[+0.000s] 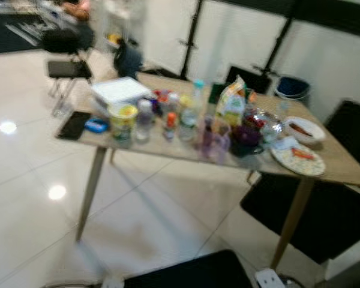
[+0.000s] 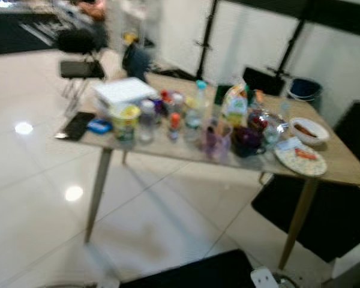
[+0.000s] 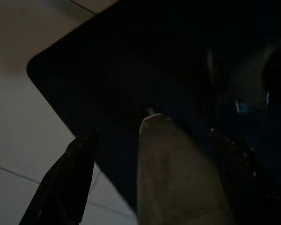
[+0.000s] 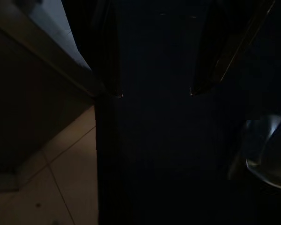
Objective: Restocking fridge
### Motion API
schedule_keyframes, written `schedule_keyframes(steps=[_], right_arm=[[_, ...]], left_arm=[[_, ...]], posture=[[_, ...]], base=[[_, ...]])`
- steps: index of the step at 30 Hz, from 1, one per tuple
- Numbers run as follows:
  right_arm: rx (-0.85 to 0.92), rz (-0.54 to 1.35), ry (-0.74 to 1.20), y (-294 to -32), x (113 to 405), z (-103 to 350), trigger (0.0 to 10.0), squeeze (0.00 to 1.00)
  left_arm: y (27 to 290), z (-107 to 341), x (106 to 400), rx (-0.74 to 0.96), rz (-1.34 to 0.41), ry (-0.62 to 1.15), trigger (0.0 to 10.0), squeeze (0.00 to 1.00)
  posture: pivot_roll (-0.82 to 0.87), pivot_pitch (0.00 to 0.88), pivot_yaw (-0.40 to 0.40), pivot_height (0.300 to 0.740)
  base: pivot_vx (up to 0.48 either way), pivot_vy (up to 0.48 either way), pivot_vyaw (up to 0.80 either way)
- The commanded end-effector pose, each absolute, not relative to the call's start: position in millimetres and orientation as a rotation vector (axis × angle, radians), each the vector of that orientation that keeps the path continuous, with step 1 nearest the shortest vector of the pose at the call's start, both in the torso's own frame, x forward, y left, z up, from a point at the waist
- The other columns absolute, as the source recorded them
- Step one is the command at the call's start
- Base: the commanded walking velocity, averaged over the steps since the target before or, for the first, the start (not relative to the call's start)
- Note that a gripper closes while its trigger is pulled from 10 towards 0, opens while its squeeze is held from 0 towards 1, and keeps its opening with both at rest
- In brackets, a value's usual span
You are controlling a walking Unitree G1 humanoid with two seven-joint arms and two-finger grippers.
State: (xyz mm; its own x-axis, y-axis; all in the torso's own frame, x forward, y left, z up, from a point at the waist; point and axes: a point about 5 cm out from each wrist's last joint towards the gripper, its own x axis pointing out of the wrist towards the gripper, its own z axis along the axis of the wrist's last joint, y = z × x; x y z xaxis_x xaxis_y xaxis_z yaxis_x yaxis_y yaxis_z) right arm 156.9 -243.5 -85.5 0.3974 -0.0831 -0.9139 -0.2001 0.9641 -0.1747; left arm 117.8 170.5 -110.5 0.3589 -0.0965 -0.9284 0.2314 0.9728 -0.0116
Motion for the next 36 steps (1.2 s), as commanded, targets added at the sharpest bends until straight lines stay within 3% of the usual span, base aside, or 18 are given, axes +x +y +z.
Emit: schedule_keyframes(steps=[1, 9, 12, 18, 26, 31, 36], right_arm=[[-0.259, 0.066, 1.160, -233, 161, -87, 10.0, 0.00], [-0.236, 0.069, 1.179, -222, 149, -94, 10.0, 0.00], [-0.243, 0.031, 1.207, -250, 129, -94, 10.0, 0.00], [-0.262, 0.007, 1.222, -278, 115, -88, 10.0, 0.00], [-0.276, 0.034, 1.196, -264, 134, -88, 10.0, 0.00], [-0.283, 0.053, 1.167, -251, 148, -87, 10.0, 0.00], [-0.283, 0.050, 1.176, -254, 142, -88, 10.0, 0.00]], left_arm=[[159, -115, 105, 0.109, -0.255, 1.243, 10.0, 0.00], [165, -112, 115, 0.143, -0.264, 1.226, 10.0, 0.00], [166, -112, 116, 0.148, -0.266, 1.227, 10.0, 0.00], [161, -113, 114, 0.113, -0.259, 1.224, 10.0, 0.00], [160, -113, 113, 0.105, -0.264, 1.223, 10.0, 0.00], [162, -112, 114, 0.114, -0.267, 1.227, 10.0, 0.00], [163, -112, 116, 0.120, -0.275, 1.223, 10.0, 0.00]], posture=[[0.03, 0.000, -0.077, 0.740], [0.01, 0.000, -0.064, 0.740], [0.01, 0.000, -0.064, 0.740], [0.00, 0.000, -0.068, 0.740], [0.02, 0.000, -0.082, 0.740], [0.03, 0.000, -0.079, 0.740], [0.02, 0.000, -0.074, 0.740]], base=[[0.360, 0.000, -0.71], [0.359, 0.000, -0.71], [0.305, 0.000, -0.24], [0.047, 0.000, 0.00], [0.000, 0.000, 0.00], [0.000, -0.448, 0.00], [0.000, -0.450, 0.00]])
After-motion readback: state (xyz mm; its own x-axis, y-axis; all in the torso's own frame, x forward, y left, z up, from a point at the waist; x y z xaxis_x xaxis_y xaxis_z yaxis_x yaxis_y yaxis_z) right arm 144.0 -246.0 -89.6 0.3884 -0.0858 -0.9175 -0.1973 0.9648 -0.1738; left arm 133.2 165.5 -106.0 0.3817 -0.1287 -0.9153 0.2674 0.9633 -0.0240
